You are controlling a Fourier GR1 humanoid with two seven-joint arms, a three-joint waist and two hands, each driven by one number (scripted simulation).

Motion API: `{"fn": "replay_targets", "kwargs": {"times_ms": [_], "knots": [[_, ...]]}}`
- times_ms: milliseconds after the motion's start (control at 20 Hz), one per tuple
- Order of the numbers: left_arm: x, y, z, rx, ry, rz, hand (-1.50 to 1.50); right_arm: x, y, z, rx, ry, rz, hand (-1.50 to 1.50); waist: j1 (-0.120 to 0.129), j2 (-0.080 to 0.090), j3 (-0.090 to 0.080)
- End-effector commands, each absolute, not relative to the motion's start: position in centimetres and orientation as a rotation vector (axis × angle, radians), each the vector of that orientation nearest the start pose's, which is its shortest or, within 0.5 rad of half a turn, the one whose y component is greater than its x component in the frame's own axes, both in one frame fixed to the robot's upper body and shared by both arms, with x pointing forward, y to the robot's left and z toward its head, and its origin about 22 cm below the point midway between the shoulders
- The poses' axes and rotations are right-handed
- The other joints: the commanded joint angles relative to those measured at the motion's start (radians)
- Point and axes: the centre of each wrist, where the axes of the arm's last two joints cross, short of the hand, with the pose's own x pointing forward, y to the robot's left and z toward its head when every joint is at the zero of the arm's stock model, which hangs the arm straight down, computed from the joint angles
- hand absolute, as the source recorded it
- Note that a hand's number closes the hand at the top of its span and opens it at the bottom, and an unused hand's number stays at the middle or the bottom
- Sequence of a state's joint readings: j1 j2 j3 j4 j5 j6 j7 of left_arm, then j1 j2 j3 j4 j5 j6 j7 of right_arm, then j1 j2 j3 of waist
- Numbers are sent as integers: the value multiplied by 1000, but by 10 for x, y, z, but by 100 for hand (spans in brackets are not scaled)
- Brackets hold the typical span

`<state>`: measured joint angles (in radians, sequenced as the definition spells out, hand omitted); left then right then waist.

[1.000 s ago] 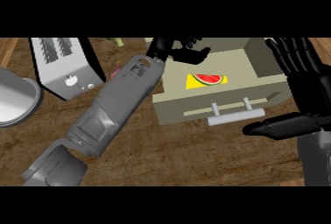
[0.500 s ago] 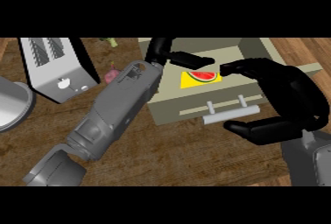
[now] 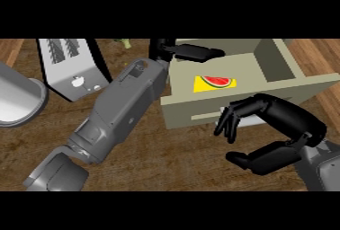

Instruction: Pick up the cup, place it into the drawer and close the drawer

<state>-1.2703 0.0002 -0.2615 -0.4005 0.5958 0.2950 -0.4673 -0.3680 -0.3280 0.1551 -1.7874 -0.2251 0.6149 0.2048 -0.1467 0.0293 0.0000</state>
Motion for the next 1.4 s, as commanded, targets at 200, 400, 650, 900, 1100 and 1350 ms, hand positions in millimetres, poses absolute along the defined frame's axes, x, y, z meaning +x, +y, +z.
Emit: {"fn": "replay_targets", "kwargs": {"times_ms": [200,400,650,900,1100,1350], "knots": [[437,48,109,-249,-1890,8,-150,274,-216,120,44,-1573,1226,-150,98,-16,1],[434,54,100,-306,-1913,32,-150,289,-203,79,-44,-1496,1213,-150,146,-20,1],[430,68,82,-319,-1923,63,-150,310,-203,22,-66,-1372,1323,-150,173,-17,1],[430,89,82,-319,-1920,87,-150,347,-212,-8,-135,-1288,1316,150,213,-17,2],[426,103,76,-346,-1920,81,-150,362,-243,-19,-184,-1349,1229,150,246,-13,5],[418,127,61,-377,-1903,76,-150,399,-241,13,-235,-1485,1083,150,278,-5,5]]}}
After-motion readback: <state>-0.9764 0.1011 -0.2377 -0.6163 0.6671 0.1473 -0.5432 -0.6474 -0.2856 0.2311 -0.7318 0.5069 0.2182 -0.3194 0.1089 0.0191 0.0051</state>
